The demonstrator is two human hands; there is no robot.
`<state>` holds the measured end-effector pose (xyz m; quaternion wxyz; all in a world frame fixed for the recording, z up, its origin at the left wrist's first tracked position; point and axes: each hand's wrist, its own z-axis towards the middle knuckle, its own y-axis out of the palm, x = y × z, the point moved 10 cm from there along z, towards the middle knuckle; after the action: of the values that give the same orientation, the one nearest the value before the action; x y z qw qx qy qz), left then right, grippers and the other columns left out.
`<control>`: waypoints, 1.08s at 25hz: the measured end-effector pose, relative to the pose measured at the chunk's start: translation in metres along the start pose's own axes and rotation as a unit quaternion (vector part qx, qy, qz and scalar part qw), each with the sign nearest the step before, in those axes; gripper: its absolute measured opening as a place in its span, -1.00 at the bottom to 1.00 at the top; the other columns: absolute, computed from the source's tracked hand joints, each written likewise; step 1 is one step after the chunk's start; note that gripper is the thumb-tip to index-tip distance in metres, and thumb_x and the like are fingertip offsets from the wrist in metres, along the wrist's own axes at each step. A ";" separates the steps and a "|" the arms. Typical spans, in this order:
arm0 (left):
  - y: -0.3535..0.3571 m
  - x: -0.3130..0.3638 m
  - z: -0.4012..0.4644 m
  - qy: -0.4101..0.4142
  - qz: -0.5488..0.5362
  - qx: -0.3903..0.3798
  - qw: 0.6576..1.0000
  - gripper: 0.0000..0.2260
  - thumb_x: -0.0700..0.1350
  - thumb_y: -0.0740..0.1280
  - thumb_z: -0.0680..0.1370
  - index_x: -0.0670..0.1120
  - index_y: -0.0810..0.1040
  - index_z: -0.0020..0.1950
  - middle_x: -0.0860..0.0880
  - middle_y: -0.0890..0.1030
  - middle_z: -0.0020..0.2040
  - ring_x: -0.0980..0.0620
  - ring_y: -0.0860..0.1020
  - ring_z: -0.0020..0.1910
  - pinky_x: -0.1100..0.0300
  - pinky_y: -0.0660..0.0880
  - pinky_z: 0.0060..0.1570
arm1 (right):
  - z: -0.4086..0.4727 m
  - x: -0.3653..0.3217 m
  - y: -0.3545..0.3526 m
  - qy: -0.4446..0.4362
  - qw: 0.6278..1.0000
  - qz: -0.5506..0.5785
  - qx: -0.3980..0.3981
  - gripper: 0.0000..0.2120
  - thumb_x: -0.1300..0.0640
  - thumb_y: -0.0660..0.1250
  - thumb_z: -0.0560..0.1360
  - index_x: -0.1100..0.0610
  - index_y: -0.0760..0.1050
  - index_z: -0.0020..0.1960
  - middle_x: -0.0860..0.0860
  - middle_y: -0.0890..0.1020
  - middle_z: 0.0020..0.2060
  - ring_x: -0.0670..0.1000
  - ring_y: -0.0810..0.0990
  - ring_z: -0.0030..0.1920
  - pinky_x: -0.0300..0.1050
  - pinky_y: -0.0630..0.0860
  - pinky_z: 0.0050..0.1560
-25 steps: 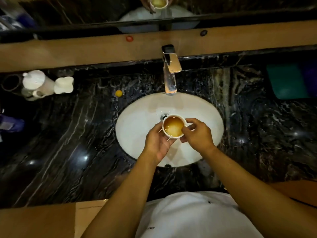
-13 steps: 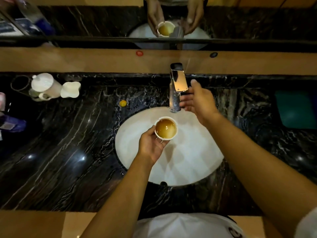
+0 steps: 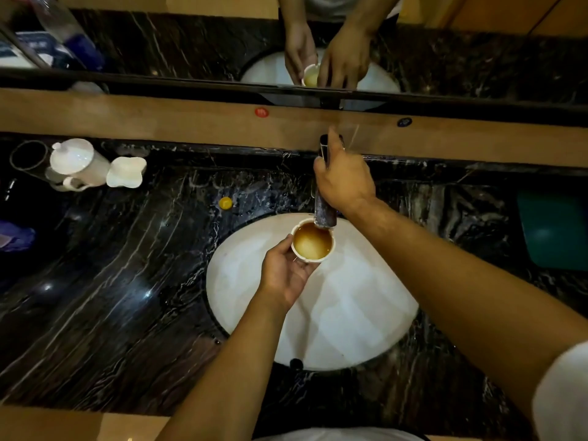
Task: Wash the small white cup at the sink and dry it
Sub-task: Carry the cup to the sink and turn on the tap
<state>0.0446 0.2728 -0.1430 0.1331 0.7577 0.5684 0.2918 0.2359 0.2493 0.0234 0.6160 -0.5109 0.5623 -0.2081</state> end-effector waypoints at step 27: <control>-0.003 0.003 0.000 0.006 -0.004 -0.022 1.000 -0.70 -0.10 0.26 0.65 -0.23 0.54 0.30 -0.28 0.59 0.32 -0.33 0.51 0.38 -0.35 0.36 0.42 | 0.016 -0.005 -0.004 -0.009 0.999 0.010 -0.049 -0.64 0.05 0.18 0.60 0.12 0.37 0.37 0.16 0.58 -0.04 0.21 0.53 -0.11 -0.04 0.43 -0.17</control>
<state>0.0426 0.2763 -0.1442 0.1478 0.7504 0.5660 0.3078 0.2500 0.2581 0.0266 0.5974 -0.5368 0.5712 -0.1697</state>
